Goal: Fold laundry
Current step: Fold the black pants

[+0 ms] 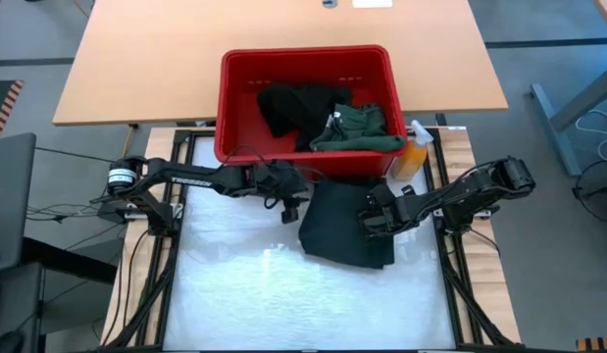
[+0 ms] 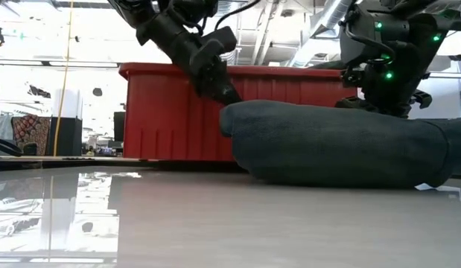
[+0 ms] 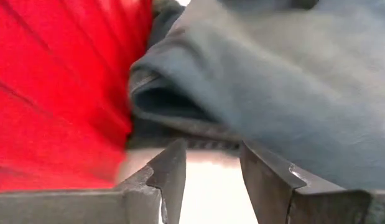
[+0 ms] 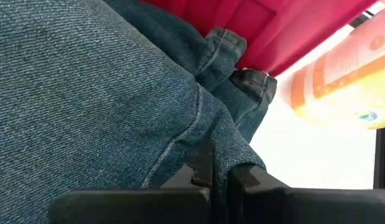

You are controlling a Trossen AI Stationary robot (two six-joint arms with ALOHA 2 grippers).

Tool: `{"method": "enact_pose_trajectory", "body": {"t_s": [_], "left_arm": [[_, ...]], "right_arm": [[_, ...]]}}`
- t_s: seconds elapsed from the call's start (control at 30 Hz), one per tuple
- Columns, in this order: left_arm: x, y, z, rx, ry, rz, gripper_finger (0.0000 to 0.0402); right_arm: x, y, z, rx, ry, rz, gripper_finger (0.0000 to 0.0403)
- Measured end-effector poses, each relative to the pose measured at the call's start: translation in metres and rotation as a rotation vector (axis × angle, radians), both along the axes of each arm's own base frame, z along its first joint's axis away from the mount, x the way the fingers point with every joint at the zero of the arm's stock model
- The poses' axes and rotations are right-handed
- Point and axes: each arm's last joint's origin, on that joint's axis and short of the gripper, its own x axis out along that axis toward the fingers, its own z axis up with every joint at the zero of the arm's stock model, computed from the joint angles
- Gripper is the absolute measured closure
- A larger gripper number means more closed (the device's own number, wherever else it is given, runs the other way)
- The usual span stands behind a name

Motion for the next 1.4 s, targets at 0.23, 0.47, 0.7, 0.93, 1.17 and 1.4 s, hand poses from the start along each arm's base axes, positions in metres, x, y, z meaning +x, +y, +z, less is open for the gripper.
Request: {"method": "enact_pose_trajectory", "body": {"t_s": [0.23, 0.47, 0.7, 0.93, 1.17, 1.4], "left_arm": [[0.006, -0.007, -0.002, -0.122, -0.053, -0.153, 0.0264], [0.009, -0.010, -0.006, -0.126, -0.045, -0.151, 0.0264], [0.009, -0.010, -0.007, -0.114, -0.041, -0.135, 0.0264], [0.009, -0.010, -0.007, -0.111, -0.036, -0.133, 0.0264], [0.004, -0.010, -0.002, -0.107, -0.027, -0.136, 0.0264], [-0.002, -0.011, -0.003, -0.111, 0.038, -0.137, 0.0264]], "right_arm": [[0.000, 0.000, 0.000, 0.025, 0.009, -0.001, 0.0352], [0.002, 0.000, 0.014, 0.025, 0.056, -0.005, 0.0316], [0.010, 0.003, 0.039, 0.122, 0.126, 0.074, 0.0254], [0.019, 0.008, 0.069, 0.216, 0.132, 0.124, 0.0193], [0.032, 0.012, 0.108, 0.213, 0.003, 0.147, 0.0184], [0.027, 0.012, 0.111, 0.195, 0.055, 0.137, 0.0194]]}}
